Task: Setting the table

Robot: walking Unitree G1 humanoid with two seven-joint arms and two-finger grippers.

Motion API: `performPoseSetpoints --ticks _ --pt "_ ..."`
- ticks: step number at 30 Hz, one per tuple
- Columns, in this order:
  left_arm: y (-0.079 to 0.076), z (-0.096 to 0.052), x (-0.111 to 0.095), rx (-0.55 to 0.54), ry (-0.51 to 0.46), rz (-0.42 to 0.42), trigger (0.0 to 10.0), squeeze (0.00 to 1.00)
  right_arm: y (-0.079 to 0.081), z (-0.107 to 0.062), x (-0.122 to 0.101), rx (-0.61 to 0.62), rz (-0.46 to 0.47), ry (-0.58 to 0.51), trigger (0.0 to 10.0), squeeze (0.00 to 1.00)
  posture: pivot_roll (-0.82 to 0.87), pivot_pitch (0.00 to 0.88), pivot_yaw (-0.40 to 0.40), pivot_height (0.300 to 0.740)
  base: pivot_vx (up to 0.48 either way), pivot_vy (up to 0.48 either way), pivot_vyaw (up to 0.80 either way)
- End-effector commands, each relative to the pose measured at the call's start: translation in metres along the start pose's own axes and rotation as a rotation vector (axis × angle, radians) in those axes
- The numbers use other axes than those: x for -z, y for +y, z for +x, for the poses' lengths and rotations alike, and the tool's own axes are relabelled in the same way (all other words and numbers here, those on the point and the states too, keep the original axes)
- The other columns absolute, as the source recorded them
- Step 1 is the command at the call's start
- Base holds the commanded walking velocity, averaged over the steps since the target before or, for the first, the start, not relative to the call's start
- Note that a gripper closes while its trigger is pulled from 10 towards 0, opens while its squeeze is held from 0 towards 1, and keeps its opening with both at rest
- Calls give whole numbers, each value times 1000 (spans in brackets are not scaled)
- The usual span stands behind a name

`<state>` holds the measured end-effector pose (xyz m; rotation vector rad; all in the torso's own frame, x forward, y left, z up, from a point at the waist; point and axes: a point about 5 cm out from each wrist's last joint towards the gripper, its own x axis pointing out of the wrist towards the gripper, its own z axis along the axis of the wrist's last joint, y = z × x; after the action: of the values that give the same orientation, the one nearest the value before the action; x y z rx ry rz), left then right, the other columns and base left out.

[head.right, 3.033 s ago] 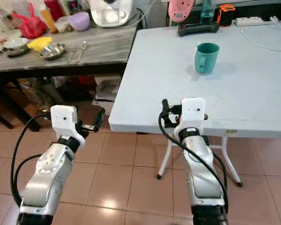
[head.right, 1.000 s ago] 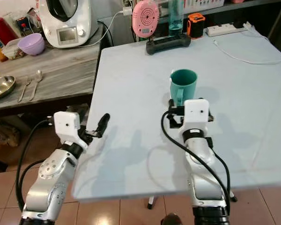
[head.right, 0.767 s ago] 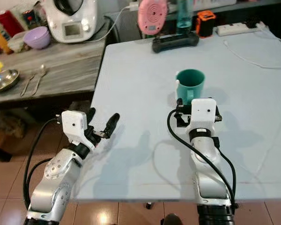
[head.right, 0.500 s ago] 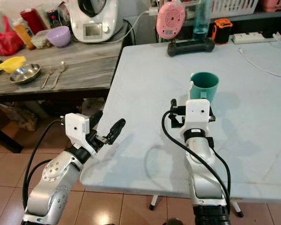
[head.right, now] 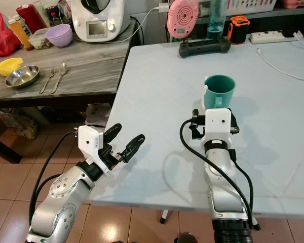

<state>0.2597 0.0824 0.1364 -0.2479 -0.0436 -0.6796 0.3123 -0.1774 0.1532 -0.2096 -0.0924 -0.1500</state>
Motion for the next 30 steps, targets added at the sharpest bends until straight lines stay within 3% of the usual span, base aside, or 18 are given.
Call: performPoseSetpoints --ticks 1,5,6,8,9,10,30 --pt "1 -2 -5 4 -6 15 10000 0 2 2 -1 6 3 -7 10000 0 -137 112 160 740 0 0 0" --pt "0 -2 -5 11 -4 13 10000 0 -3 10 -1 43 -23 -16 10000 0 -136 115 159 740 0 0 0" --pt "0 -2 -5 11 -4 12 10000 0 -4 10 -1 47 -21 -14 7333 0 -136 115 159 740 0 0 0" --pt "0 -2 -5 12 -5 11 10000 0 -4 11 0 49 -16 -13 7333 0 -136 115 159 740 0 0 0" --pt "0 -2 -5 16 -4 8 10000 0 -5 11 0 56 -20 -13 941 0 -133 114 157 740 0 0 0" --pt "-1 -3 -5 27 -3 0 10000 0 -6 11 0 65 -21 -14 0 0 -131 115 158 740 0 0 0" --pt "-9 -4 -3 125 20 -43 10000 0 -19 6 8 163 -84 7 0 0 -142 121 170 740 0 0 0"
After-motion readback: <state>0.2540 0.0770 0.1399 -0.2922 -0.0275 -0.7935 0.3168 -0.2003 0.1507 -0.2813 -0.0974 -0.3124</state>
